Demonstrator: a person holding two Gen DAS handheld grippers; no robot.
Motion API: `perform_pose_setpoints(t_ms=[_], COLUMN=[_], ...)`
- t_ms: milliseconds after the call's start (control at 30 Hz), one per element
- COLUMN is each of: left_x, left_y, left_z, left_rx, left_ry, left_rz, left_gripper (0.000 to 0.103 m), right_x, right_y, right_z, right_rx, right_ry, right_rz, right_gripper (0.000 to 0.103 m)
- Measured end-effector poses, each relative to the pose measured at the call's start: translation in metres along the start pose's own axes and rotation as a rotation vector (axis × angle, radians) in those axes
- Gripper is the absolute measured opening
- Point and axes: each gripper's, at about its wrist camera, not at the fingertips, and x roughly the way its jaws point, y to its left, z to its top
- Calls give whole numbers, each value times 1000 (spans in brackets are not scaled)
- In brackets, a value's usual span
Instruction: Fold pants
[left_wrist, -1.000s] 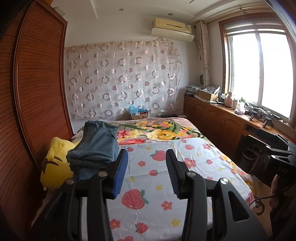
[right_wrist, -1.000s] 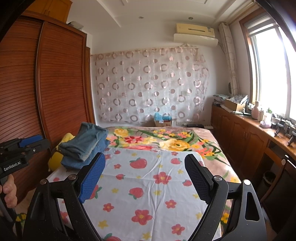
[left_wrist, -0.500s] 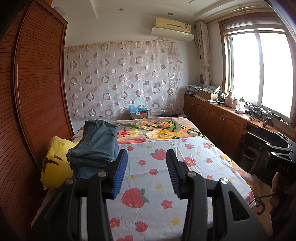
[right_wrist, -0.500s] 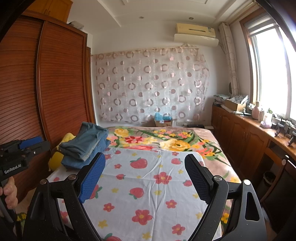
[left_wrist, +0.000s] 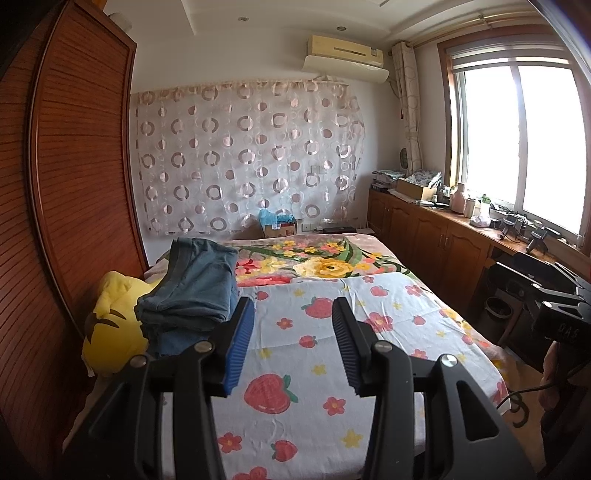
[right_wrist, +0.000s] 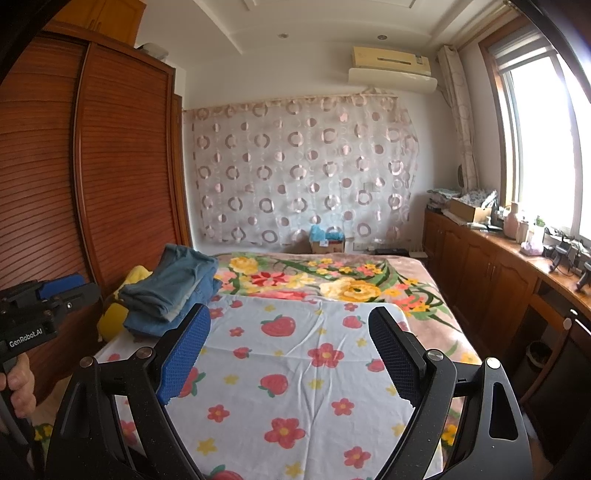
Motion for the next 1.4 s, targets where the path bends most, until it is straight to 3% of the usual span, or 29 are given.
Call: perform_pose_setpoints(t_ms=[1400], left_x=[-1], left_y=[1], left_z=[-2], left_rx=[1], left_ry=[0], left_rz=[5], left_gripper=[44], right_x=[0], right_y=[1], right_z=[-1], right_rx=[-1], right_ry=[0], right_rz=[1], right_gripper=[89])
